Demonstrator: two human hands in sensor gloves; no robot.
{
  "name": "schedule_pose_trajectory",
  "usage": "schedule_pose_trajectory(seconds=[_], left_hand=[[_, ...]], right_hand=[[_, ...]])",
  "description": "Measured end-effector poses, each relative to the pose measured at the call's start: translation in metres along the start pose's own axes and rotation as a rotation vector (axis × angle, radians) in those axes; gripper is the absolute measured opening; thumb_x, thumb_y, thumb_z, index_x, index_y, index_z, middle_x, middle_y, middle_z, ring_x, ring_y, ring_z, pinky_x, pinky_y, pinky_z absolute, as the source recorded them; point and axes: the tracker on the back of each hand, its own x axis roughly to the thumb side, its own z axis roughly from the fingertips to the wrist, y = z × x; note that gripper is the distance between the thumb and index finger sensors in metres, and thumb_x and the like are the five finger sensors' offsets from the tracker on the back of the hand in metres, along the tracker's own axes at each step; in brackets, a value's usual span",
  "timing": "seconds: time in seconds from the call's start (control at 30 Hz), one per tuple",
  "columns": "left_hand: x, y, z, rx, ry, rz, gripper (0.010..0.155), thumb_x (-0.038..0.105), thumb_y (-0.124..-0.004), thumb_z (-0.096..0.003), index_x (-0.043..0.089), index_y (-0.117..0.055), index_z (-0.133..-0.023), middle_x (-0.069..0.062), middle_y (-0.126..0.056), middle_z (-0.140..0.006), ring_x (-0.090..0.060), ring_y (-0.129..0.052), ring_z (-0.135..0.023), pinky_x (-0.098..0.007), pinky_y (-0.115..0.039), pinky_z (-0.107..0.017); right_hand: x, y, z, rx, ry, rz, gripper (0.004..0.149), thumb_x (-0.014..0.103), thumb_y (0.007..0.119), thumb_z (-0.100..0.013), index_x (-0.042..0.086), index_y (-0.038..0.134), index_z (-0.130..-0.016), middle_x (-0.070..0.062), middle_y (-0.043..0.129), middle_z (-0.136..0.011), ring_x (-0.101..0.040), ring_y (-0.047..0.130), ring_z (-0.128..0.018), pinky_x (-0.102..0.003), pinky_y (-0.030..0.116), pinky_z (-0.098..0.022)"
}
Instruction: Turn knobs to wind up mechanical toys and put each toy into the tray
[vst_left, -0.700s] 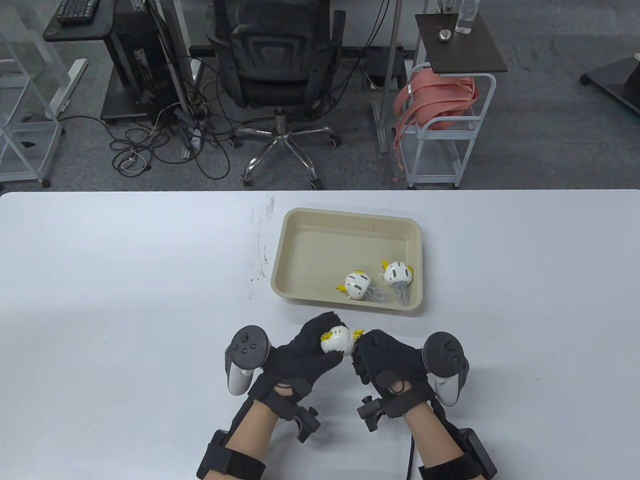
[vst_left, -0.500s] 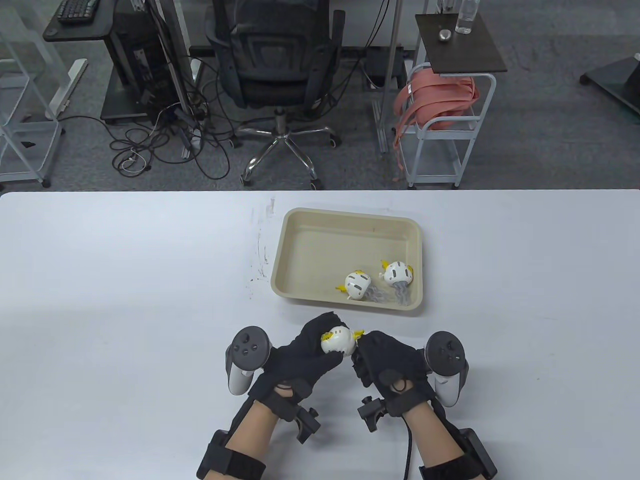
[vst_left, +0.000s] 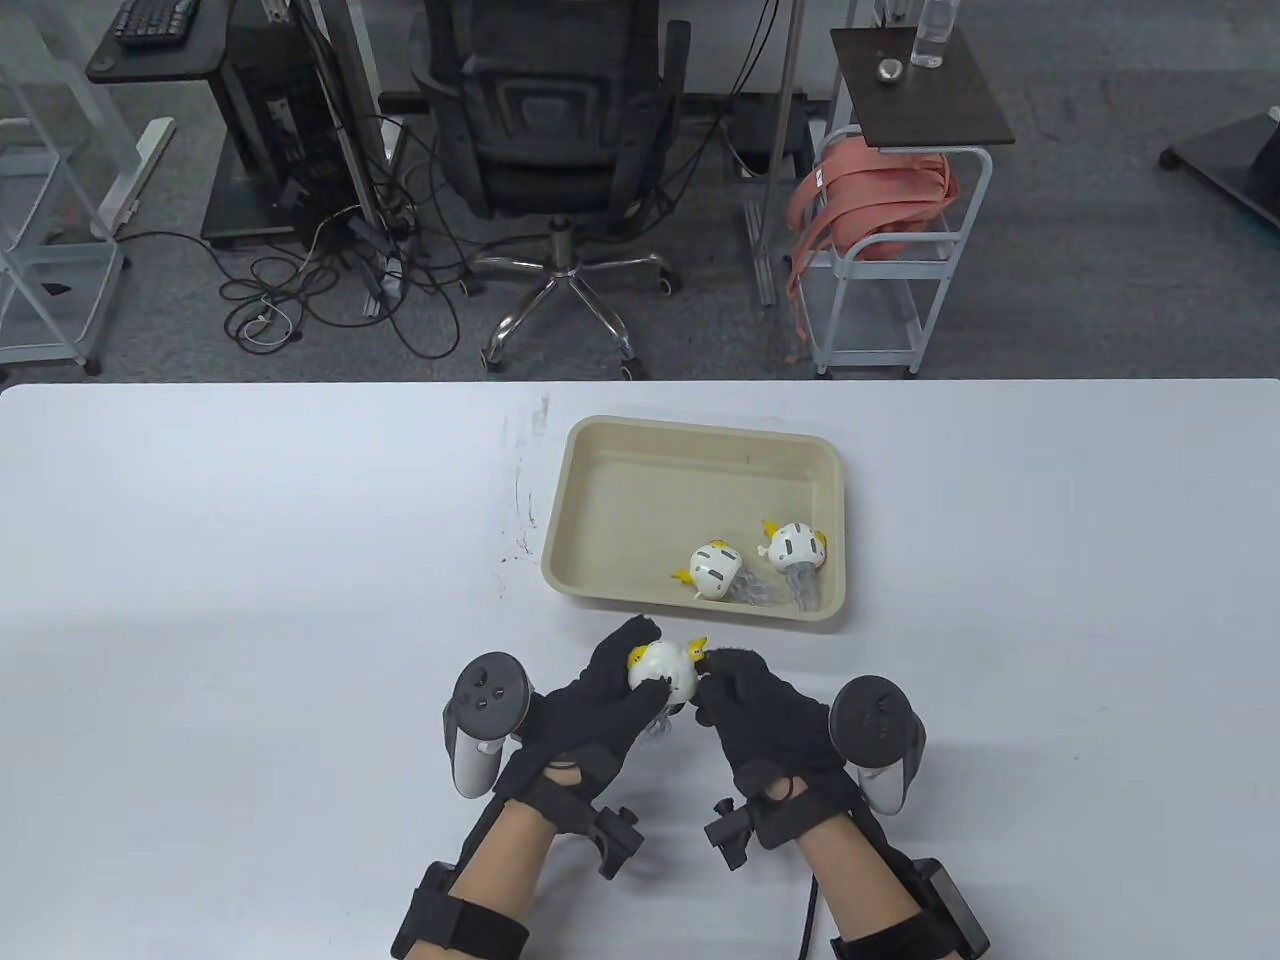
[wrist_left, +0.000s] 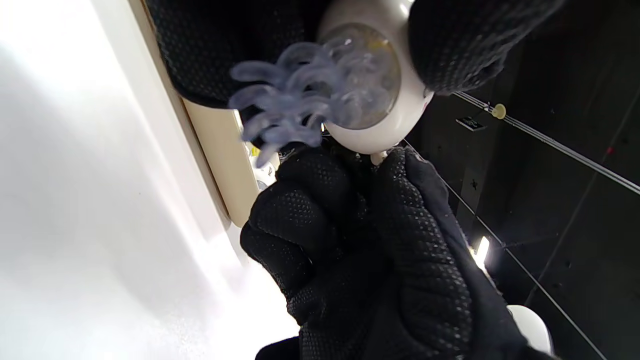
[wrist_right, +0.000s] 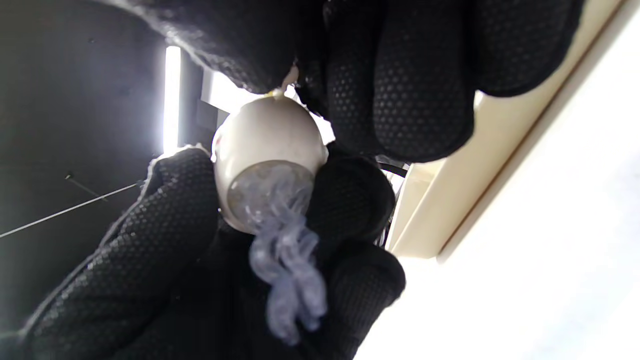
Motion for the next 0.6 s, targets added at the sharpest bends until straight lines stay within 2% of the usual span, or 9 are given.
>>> schedule_pose_trajectory(seconds=[0.1, 0.2, 0.3, 0.43, 0.6], left_hand=[[-0.004, -0.002, 0.0, -0.012, 0.03, 0.036, 0.074, 0.05, -0.075, -0.0519, 0.01, -0.048, -0.108, -0.02, -0.083, -0.094, -0.023, -0.105, -0.067, -0.043, -0.084, -0.057], [-0.007, -0.003, -0.001, -0.039, 0.034, 0.069, 0.075, 0.053, -0.075, -0.0519, 0.01, -0.05, -0.108, -0.018, -0.086, -0.092, -0.022, -0.106, -0.065, -0.043, -0.084, -0.057], [-0.006, -0.003, -0.001, -0.052, 0.027, 0.073, 0.074, 0.052, -0.077, -0.0517, 0.013, -0.049, -0.109, -0.016, -0.083, -0.096, -0.024, -0.104, -0.069, -0.044, -0.082, -0.059], [-0.001, -0.004, -0.002, -0.072, -0.01, -0.014, 0.073, 0.048, -0.08, -0.05, 0.022, -0.049, -0.11, -0.012, -0.077, -0.104, -0.024, -0.1, -0.078, -0.046, -0.079, -0.063], [0.004, -0.005, -0.003, -0.089, -0.041, -0.052, 0.073, 0.044, -0.083, -0.0489, 0.028, -0.048, -0.111, -0.007, -0.072, -0.11, -0.026, -0.096, -0.084, -0.048, -0.076, -0.067]], right_hand=[[0.002, -0.001, 0.001, -0.025, -0.025, 0.06, 0.047, 0.029, 0.075, -0.05, -0.006, 0.078, -0.08, -0.023, 0.093, -0.066, -0.033, 0.094, -0.046, -0.057, 0.074, -0.046], [0.002, -0.004, 0.001, -0.042, -0.037, 0.041, 0.046, 0.031, 0.075, -0.049, -0.006, 0.08, -0.077, -0.023, 0.095, -0.061, -0.031, 0.095, -0.042, -0.056, 0.075, -0.044], [0.0, -0.006, 0.001, -0.057, -0.024, 0.023, 0.045, 0.033, 0.076, -0.049, -0.006, 0.085, -0.07, -0.02, 0.098, -0.052, -0.029, 0.095, -0.033, -0.054, 0.078, -0.039], [-0.004, -0.009, 0.001, -0.063, 0.051, 0.011, 0.043, 0.036, 0.077, -0.049, -0.004, 0.09, -0.054, -0.012, 0.101, -0.033, -0.02, 0.096, -0.015, -0.047, 0.084, -0.026], [-0.01, -0.011, -0.001, -0.049, 0.105, -0.063, 0.043, 0.038, 0.077, -0.049, -0.003, 0.092, -0.049, -0.007, 0.101, -0.026, -0.016, 0.095, -0.009, -0.044, 0.086, -0.021]])
